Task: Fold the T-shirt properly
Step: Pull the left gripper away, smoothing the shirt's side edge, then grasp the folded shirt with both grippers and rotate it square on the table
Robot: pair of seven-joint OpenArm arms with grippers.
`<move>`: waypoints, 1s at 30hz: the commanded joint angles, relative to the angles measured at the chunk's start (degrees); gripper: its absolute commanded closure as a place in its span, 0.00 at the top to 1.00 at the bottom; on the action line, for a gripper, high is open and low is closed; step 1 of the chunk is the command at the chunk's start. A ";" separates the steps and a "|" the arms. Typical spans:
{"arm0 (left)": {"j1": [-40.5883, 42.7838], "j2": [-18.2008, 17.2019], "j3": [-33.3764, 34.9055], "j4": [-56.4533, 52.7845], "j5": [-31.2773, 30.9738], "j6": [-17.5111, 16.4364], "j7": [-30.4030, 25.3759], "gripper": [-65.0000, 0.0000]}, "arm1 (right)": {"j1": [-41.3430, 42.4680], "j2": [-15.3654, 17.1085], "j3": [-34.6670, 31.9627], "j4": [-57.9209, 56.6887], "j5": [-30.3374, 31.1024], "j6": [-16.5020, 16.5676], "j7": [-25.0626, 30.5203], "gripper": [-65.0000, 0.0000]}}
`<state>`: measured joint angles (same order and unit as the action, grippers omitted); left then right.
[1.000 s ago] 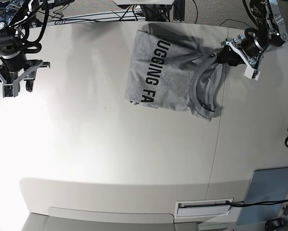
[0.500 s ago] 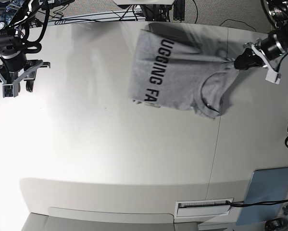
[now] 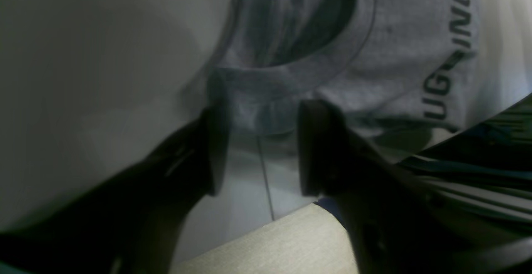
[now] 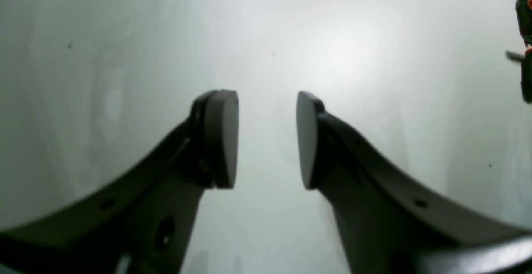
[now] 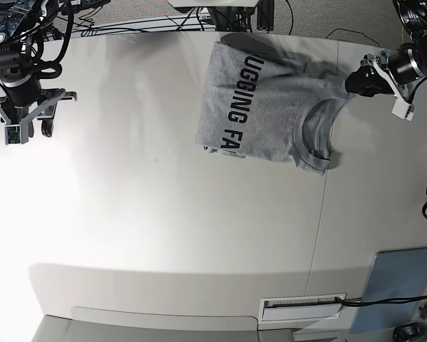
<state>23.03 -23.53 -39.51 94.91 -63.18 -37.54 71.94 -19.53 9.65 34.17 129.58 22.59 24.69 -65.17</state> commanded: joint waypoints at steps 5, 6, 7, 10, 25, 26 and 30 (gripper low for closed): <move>0.00 -0.90 -0.42 0.83 -8.63 -2.46 1.40 0.09 | 0.20 0.68 -1.86 0.81 5.03 1.33 4.50 0.30; -0.02 -0.63 -0.42 0.83 -11.89 -2.46 2.89 0.00 | 0.22 0.68 -3.50 0.74 4.83 2.03 5.42 0.24; -0.04 -0.13 -0.37 0.85 -14.45 -2.46 4.24 0.00 | 0.37 0.68 -5.46 0.42 4.81 2.49 5.99 0.18; -0.04 1.90 -0.37 0.85 -16.79 -2.46 7.43 0.00 | 1.84 0.68 -12.57 -2.49 4.79 3.41 7.41 0.04; 0.00 7.50 17.22 0.83 -2.23 -2.46 8.06 0.00 | 24.06 -5.57 -43.34 -32.92 -10.47 4.39 12.41 0.00; 0.00 7.50 18.73 0.83 -0.61 -2.46 8.06 0.00 | 25.16 -6.10 -44.74 -34.49 -10.84 4.39 12.70 0.00; 0.00 7.50 23.02 0.81 8.33 -2.46 4.63 0.00 | 27.89 -6.97 -49.81 -39.19 -10.84 4.07 14.25 0.00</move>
<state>23.11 -15.44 -16.29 94.96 -55.61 -39.94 76.14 7.31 2.94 -15.77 89.47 10.98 28.58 -52.23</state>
